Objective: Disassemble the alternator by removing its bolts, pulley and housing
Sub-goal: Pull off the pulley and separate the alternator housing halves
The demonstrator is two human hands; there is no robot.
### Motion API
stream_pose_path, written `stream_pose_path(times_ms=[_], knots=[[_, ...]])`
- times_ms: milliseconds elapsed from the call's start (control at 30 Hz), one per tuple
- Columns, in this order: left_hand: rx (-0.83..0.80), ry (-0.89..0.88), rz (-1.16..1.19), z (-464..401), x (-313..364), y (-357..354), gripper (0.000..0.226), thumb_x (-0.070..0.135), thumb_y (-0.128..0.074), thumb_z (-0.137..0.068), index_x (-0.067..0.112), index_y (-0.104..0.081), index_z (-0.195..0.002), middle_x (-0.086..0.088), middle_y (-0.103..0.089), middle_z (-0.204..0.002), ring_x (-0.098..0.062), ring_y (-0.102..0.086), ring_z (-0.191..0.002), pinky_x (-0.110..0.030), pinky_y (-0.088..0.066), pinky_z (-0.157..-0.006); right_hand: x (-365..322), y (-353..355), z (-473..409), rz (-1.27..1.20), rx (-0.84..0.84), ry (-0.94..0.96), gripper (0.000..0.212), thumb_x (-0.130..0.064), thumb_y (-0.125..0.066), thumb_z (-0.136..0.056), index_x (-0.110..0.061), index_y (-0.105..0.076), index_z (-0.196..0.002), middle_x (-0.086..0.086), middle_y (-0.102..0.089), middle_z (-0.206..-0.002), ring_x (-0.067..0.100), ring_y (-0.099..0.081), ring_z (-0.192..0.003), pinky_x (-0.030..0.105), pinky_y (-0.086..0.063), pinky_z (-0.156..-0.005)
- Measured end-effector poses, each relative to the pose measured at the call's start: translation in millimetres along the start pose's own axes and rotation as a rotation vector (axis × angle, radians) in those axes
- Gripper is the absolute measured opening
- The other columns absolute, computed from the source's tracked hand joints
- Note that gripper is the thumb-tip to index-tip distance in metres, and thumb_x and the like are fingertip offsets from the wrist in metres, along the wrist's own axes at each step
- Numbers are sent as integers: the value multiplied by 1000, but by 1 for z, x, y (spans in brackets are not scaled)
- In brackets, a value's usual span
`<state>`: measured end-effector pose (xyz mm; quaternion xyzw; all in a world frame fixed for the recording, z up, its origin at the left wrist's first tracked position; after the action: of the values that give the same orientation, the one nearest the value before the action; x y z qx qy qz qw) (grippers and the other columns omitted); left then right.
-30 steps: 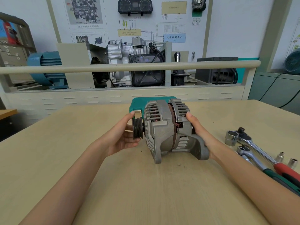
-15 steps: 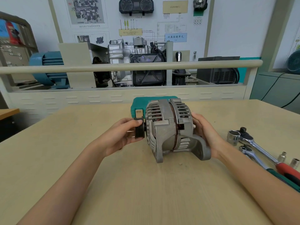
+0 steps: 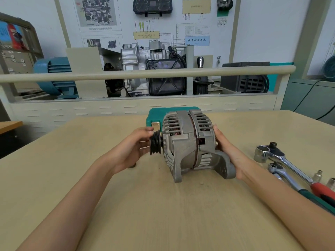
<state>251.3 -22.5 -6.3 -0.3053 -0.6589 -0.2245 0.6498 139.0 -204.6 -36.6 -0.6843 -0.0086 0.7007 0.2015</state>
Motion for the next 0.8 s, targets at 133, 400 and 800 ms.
stream_pose_path(times_ms=[133, 400, 800], knots=[[32, 41, -76, -2, -4, 2, 20, 18, -53, -92, 11, -58, -110, -4, -64, -97, -12, -62, -83, -20, -52, -68, 1, 1, 0, -8, 13, -3, 67, -65, -57, -63, -23, -61, -116, 11, -71, -107, 25, -68, -97, 38, -55, -84], [149, 323, -202, 4, -25, 8, 64, 67, -44, -86, 4, -56, -91, -5, -59, -56, -14, -55, -46, -24, -52, -49, 1, -3, 3, -55, 9, -18, 65, -63, -57, -64, -21, -60, -115, 13, -72, -102, 23, -71, -84, 33, -59, -68], [22, 166, -60, 2, -6, 0, 32, 29, -65, -83, 11, -57, -108, -11, -65, -95, -15, -67, -76, -23, -57, -61, 3, -3, 2, -57, 22, -38, 74, -64, -59, -62, -18, -59, -120, 14, -71, -103, 25, -70, -87, 39, -56, -82]])
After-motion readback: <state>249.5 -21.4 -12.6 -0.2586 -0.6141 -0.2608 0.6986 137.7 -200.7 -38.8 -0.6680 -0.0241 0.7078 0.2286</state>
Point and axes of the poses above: each hand's wrist, its own z-axis away from the middle knuckle, its own y-axis out of the back of the hand, x = y × z, the point moved 9 cm from there along -z, towards the middle knuckle
